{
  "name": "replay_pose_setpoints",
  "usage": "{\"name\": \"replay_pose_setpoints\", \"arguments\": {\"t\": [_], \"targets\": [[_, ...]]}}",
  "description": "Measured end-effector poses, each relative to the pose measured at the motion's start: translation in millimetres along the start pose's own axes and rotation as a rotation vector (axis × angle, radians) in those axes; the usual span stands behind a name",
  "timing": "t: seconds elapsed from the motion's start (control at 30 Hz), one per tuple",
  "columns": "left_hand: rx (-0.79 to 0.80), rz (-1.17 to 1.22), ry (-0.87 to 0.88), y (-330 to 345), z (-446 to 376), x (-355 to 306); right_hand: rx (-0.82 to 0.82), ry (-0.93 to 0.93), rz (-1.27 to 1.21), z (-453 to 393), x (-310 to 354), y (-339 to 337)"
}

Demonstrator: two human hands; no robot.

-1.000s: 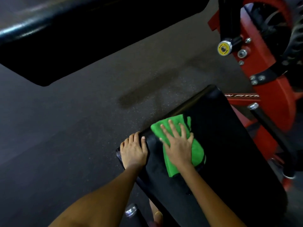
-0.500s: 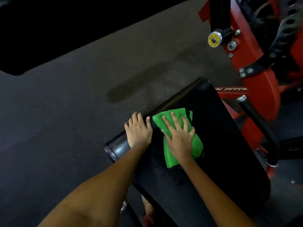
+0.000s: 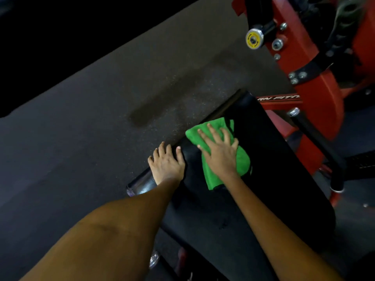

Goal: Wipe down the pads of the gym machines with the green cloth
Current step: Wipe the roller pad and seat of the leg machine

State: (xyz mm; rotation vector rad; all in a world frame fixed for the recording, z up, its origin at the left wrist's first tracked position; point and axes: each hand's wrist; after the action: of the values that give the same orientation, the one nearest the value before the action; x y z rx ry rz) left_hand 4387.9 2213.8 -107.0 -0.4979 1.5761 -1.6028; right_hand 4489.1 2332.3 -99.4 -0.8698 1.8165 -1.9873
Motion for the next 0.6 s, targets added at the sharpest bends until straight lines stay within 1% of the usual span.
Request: {"name": "replay_pose_setpoints", "arguments": {"t": [0.1,0.13,0.17,0.2,0.23,0.3,0.33,0.37,0.43,0.5,0.6], "targets": [[-0.009,0.012,-0.006,-0.6,1.8,0.1,-0.012,-0.126,0.029,32.4,-29.7,8.0],[-0.011,0.014,-0.002,0.1,1.5,-2.1,-0.008,-0.127,0.035,32.9,-44.4,6.9],[-0.012,0.020,-0.006,0.6,1.1,-2.5,-0.011,-0.082,0.018,26.8,-56.1,4.5],[-0.010,0.023,-0.010,0.8,0.7,-3.1,-0.028,0.016,-0.018,16.1,-65.6,0.3],[-0.011,0.023,-0.013,0.9,0.7,-3.5,-0.040,0.154,-0.064,1.8,-71.9,-4.7],[-0.010,0.016,-0.012,1.5,0.9,-3.6,-0.006,0.446,-0.162,-35.3,-75.4,-15.4],[-0.009,0.010,-0.010,2.2,0.6,-3.6,0.007,0.507,-0.176,-53.0,-71.2,-20.5],[-0.009,0.003,-0.011,2.6,-0.5,-2.8,0.016,0.495,-0.162,-67.8,-61.7,-24.0],[-0.008,-0.005,-0.011,3.6,-0.8,-1.6,0.043,0.318,-0.083,-78.3,-35.8,-24.2],[-0.002,-0.006,-0.012,3.7,-0.7,-1.1,0.059,0.140,-0.050,-63.8,-11.3,-15.1],[0.008,-0.005,-0.017,2.9,-1.4,-2.4,0.040,-0.020,-0.034,-19.9,-7.0,-3.7]]}}
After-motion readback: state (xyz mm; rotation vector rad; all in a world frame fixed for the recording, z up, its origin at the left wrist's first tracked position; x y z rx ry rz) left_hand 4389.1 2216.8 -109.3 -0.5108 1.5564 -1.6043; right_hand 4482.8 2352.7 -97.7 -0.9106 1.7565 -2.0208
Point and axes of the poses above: each hand's wrist, its own z-axis away from the middle knuckle, its own y-axis out of the palm, x = y × z, and after that the axes turned 9 degrees about y, right-handed
